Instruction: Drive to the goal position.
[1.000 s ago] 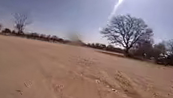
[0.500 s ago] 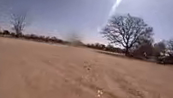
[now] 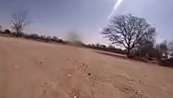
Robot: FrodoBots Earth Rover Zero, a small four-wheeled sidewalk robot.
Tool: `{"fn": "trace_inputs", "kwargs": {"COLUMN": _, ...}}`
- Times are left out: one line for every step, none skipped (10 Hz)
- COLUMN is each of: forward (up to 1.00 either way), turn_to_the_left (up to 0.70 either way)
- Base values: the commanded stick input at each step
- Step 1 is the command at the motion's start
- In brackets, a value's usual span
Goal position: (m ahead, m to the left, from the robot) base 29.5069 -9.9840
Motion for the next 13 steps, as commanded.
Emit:
{"fn": "trace_inputs", "kwargs": {"forward": 1.00, "turn_to_the_left": 0.00}}
{"fn": "trace_inputs", "kwargs": {"forward": 1.00, "turn_to_the_left": 0.00}}
{"fn": "trace_inputs", "kwargs": {"forward": 1.00, "turn_to_the_left": 0.00}}
{"fn": "trace_inputs", "kwargs": {"forward": 1.00, "turn_to_the_left": 0.00}}
{"fn": "trace_inputs", "kwargs": {"forward": 1.00, "turn_to_the_left": 0.00}}
{"fn": "trace_inputs", "kwargs": {"forward": 1.00, "turn_to_the_left": 0.00}}
{"fn": "trace_inputs", "kwargs": {"forward": 1.00, "turn_to_the_left": 0.00}}
{"fn": "trace_inputs", "kwargs": {"forward": 1.00, "turn_to_the_left": 0.00}}
{"fn": "trace_inputs", "kwargs": {"forward": 1.00, "turn_to_the_left": 0.00}}
{"fn": "trace_inputs", "kwargs": {"forward": 1.00, "turn_to_the_left": 0.00}}
{"fn": "trace_inputs", "kwargs": {"forward": 1.00, "turn_to_the_left": 0.00}}
{"fn": "trace_inputs", "kwargs": {"forward": 1.00, "turn_to_the_left": 0.00}}
{"fn": "trace_inputs", "kwargs": {"forward": 1.00, "turn_to_the_left": 0.00}}
